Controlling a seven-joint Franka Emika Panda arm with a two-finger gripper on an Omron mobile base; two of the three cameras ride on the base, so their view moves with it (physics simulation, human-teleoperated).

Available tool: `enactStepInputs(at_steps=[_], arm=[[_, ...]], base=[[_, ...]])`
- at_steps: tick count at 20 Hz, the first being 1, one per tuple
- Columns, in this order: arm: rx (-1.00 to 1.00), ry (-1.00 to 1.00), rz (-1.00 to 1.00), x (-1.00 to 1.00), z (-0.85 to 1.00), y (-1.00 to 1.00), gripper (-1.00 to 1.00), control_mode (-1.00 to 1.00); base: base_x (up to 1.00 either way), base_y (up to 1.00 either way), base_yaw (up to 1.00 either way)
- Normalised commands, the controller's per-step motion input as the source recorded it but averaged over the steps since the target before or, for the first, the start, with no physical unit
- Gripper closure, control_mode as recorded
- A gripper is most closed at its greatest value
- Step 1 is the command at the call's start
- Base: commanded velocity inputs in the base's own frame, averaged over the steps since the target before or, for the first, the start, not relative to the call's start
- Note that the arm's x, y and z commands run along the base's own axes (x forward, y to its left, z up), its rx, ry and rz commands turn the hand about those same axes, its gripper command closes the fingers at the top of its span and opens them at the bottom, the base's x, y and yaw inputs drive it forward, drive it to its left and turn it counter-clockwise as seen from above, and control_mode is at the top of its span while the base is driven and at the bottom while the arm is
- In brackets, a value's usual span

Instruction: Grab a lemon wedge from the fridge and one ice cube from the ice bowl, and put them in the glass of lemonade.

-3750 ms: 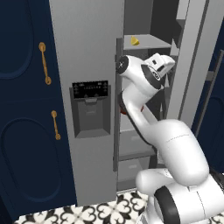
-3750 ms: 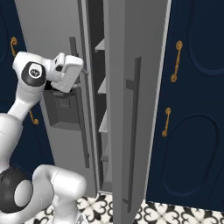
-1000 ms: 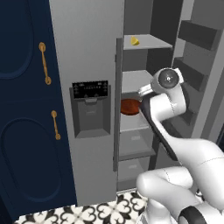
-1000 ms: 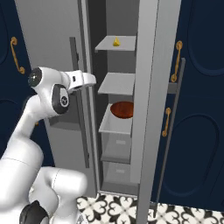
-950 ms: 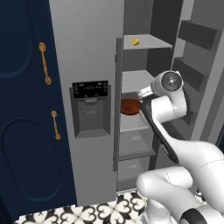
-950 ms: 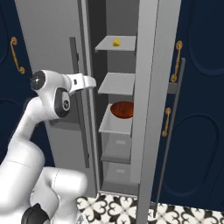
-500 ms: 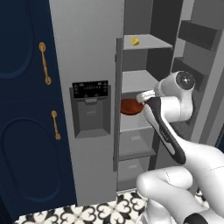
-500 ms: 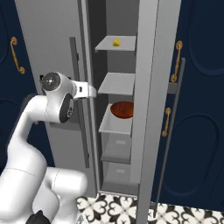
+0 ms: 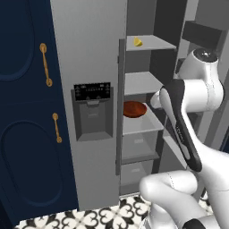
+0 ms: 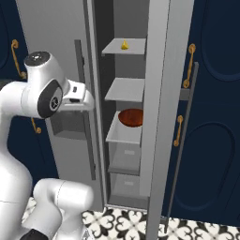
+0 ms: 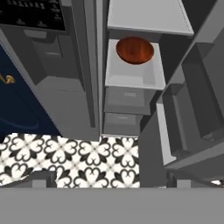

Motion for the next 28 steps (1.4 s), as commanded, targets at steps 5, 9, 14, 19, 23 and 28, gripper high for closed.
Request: enactStepInputs(at_steps=[5, 9, 14, 19, 23, 28], arm=[[0.00, 0.00, 0.00, -0.48, 0.00, 0.01, -1.00, -1.00], [0.00, 0.00, 0.00, -0.12, 0.00, 0.00, -1.00, -1.00], [0.00, 0.00, 0.00, -0.03, 0.00, 0.00, -1.00, -1.00], [0.00, 0.00, -0.01, -0.07, 0.00, 0.00, -1.00, 1.00], [0.00, 0.00, 0.00, 0.00, 0.00, 0.00, -1.00, 1.00], [0.00, 0.00, 0.00, 0.00, 0.00, 0.00, -1.00, 1.00]], base=[[0.00, 0.00, 0.00], [0.00, 0.00, 0.00], [0.00, 0.00, 0.00], [0.00, 0.00, 0.00], [0.23, -0.01, -0.16], [0.33, -0.08, -0.25]])
